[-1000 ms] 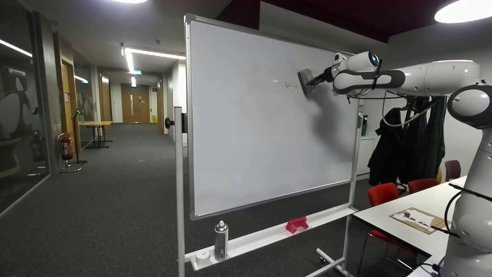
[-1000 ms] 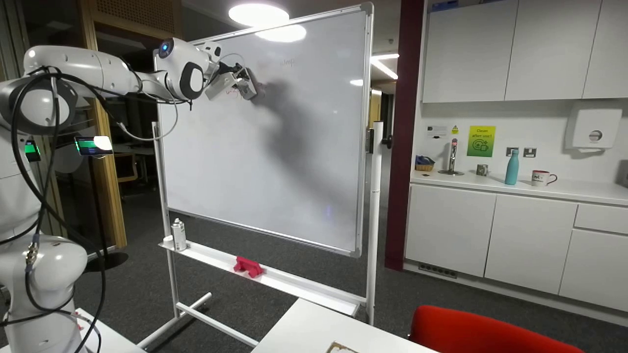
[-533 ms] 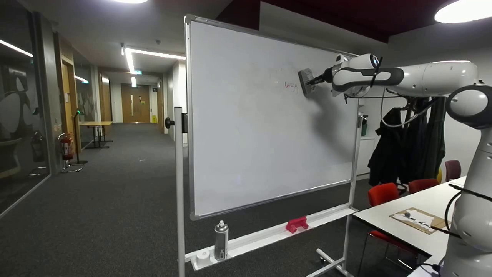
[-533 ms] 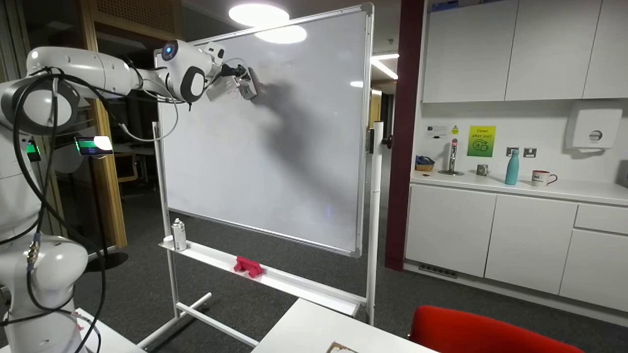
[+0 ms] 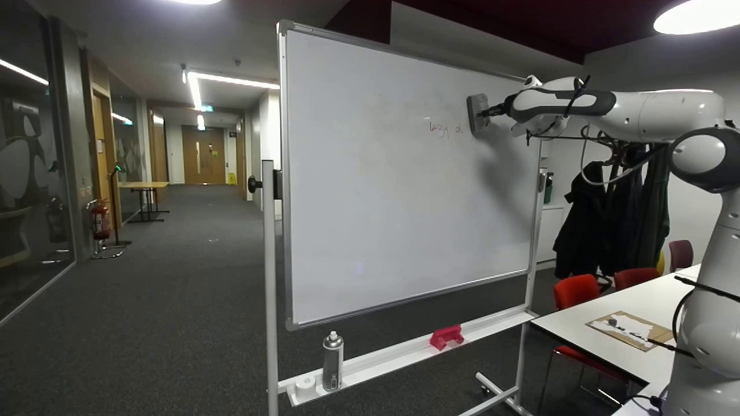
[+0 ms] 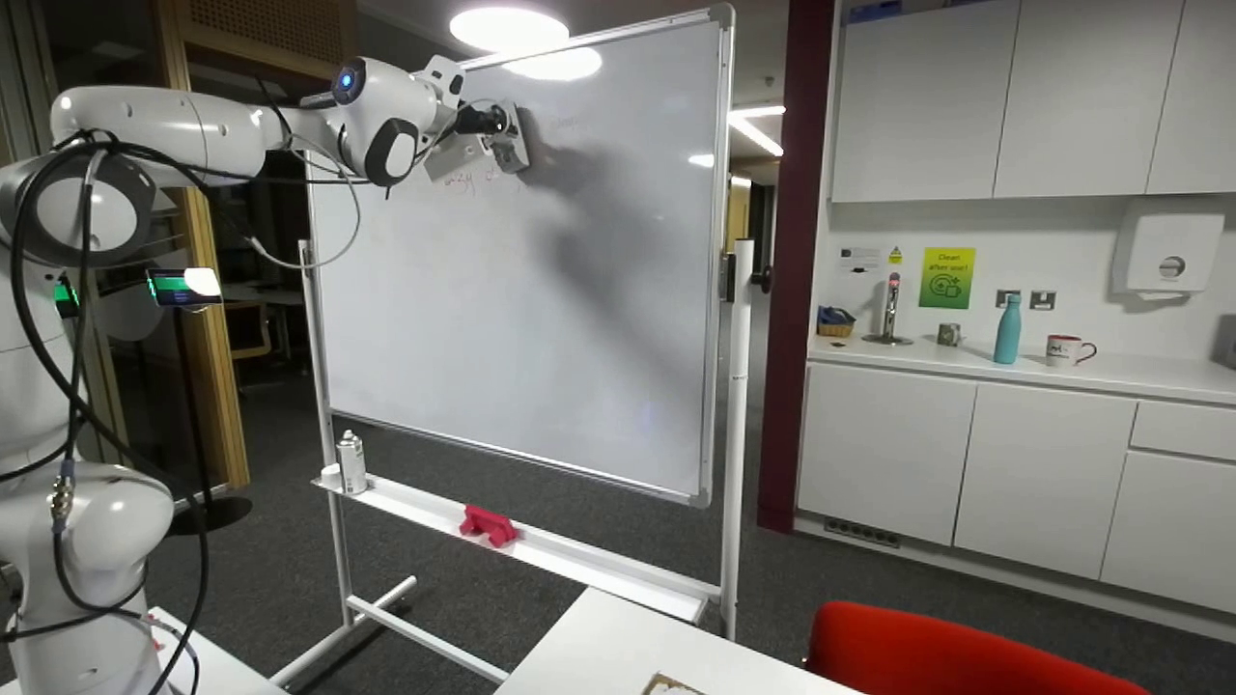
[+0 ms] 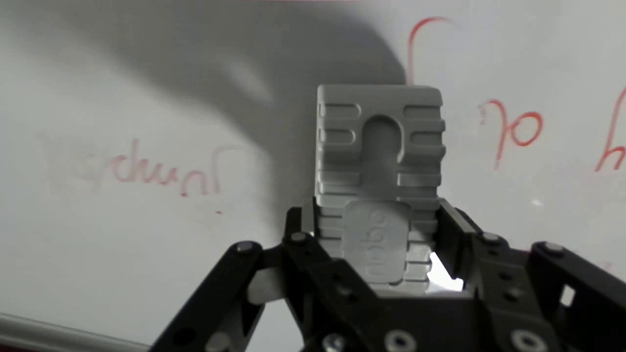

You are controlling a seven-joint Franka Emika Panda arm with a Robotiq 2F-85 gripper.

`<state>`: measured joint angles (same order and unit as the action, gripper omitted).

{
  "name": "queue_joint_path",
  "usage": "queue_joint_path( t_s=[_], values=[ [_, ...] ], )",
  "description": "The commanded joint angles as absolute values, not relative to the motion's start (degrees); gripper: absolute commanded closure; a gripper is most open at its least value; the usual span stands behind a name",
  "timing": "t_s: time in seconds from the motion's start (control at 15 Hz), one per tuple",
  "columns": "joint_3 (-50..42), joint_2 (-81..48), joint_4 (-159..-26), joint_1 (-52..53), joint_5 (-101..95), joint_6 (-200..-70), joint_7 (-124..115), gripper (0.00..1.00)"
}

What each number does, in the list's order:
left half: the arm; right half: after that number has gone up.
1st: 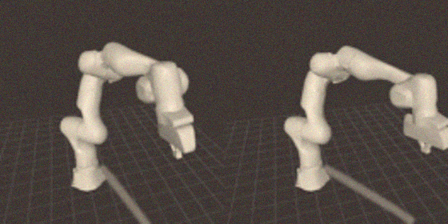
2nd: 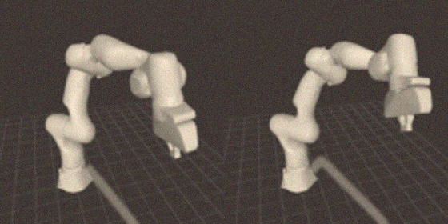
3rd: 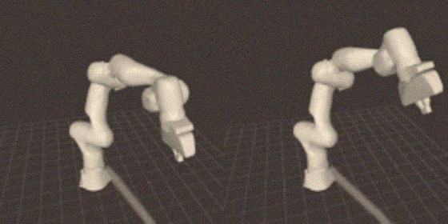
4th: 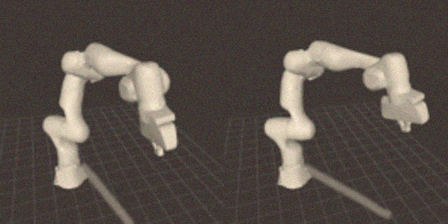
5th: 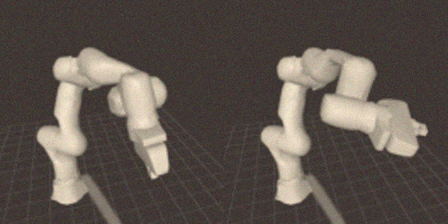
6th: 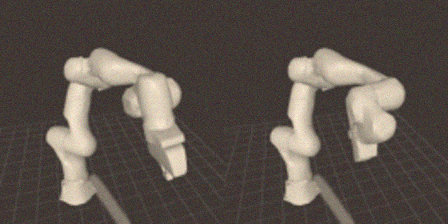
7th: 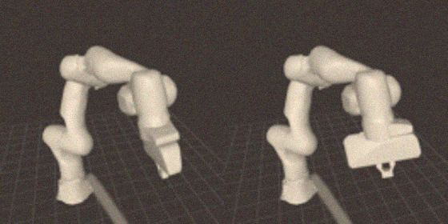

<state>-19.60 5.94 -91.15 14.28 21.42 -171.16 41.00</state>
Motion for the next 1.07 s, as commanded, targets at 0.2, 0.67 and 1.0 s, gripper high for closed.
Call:
queue_joint_path(
  t_s=[0.2, 0.67, 1.0],
  values=[
    [-24.8, 2.9, -83.2, 15.2, 30.1, -170.5, 47.8, 0.66],
    [-21.2, 3.9, -89.1, 19.3, 28.9, -172.6, 54.7, 0.66],
    [-19.8, 5.0, -92.7, 21.7, 29.2, -172.6, 61.0, 0.66]
  ],
)
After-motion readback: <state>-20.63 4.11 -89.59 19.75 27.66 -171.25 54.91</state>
